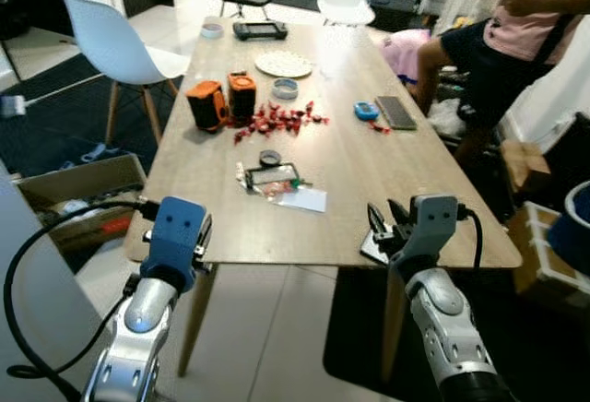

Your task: Hang keys on a hook

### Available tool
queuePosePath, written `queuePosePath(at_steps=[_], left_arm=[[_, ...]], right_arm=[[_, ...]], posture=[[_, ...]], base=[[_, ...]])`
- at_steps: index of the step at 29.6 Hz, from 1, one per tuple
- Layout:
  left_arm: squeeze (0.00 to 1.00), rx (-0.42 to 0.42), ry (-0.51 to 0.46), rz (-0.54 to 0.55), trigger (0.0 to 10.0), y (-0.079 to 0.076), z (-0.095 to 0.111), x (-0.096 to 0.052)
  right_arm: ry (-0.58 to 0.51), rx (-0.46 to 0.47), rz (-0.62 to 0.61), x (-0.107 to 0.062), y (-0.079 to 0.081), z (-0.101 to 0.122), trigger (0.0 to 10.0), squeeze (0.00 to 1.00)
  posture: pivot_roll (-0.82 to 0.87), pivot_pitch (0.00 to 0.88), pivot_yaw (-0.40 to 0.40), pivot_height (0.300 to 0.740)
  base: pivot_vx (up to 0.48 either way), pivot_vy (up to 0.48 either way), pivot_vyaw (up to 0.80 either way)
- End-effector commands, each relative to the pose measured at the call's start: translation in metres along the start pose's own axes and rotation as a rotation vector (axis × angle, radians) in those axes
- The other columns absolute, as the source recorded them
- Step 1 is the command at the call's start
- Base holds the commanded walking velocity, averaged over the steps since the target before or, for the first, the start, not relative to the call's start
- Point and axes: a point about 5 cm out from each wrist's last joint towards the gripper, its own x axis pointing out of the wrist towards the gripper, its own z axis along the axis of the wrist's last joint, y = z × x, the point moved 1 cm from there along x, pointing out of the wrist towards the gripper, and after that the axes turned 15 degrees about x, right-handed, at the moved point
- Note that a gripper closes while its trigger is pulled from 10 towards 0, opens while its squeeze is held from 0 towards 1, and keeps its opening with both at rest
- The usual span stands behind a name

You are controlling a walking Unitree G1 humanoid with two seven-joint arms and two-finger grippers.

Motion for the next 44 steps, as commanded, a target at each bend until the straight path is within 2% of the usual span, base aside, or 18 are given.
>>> queuePosePath(at_steps=[1,41,44], left_arm=[[0.0,0.006,0.004,-0.009,10.0,-0.0026,-0.0014,-0.0019],[0.0,0.005,0.001,-0.006,10.0,-0.0037,-0.0007,-0.003],[0.0,0.009,-0.004,-0.01,10.0,-0.0044,0.0001,-0.003]], right_arm=[[0.006,-0.009,-0.004,-0.0025,-0.0021,-0.0012,10.0,0.0],[0.008,-0.009,0.01,-0.0013,0.001,-0.001,10.0,0.0],[0.008,-0.008,0.011,-0.0012,0.0014,-0.0011,10.0,0.0]], posture=[[0.12,0.15,-0.027,0.74],[0.12,0.155,-0.035,0.74],[0.12,0.155,-0.034,0.74]], base=[[0.0,-0.244,0.0],[0.0,0.0,0.0],[0.0,-0.367,0.0]])
